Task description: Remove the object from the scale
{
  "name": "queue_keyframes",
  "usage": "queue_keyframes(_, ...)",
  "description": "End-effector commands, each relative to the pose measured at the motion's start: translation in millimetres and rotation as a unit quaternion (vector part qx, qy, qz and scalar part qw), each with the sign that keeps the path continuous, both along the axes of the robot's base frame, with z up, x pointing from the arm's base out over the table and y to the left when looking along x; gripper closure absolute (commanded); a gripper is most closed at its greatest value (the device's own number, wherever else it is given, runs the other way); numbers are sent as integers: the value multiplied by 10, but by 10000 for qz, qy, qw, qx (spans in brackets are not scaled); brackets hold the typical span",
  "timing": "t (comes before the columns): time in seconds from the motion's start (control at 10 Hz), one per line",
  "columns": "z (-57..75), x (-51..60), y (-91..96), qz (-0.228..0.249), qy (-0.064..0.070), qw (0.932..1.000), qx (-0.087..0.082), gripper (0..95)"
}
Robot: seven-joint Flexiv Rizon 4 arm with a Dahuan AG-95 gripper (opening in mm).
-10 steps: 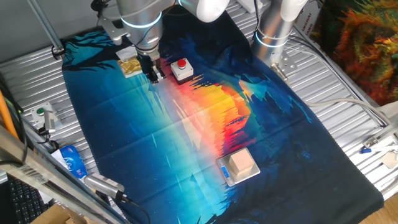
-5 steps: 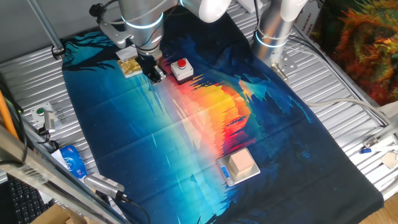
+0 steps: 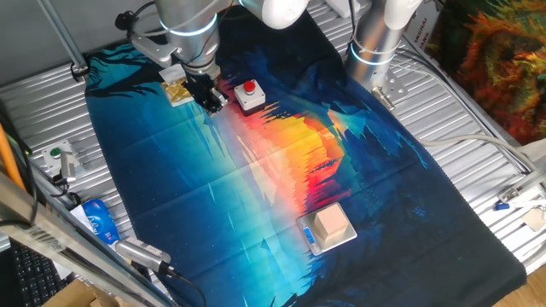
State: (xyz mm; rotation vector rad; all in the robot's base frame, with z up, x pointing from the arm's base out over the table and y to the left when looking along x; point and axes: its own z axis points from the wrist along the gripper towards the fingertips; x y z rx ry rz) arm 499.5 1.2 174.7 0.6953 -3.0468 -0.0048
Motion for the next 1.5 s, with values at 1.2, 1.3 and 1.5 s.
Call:
queue_keyframes(1.2,155,-171,79,-790,-5,9969,15,950)
queue_keyframes(1.3,145,-302,278,-927,-32,9957,-15,950)
queue_keyframes(1.5,83,-599,824,-1249,-40,9921,-53,950)
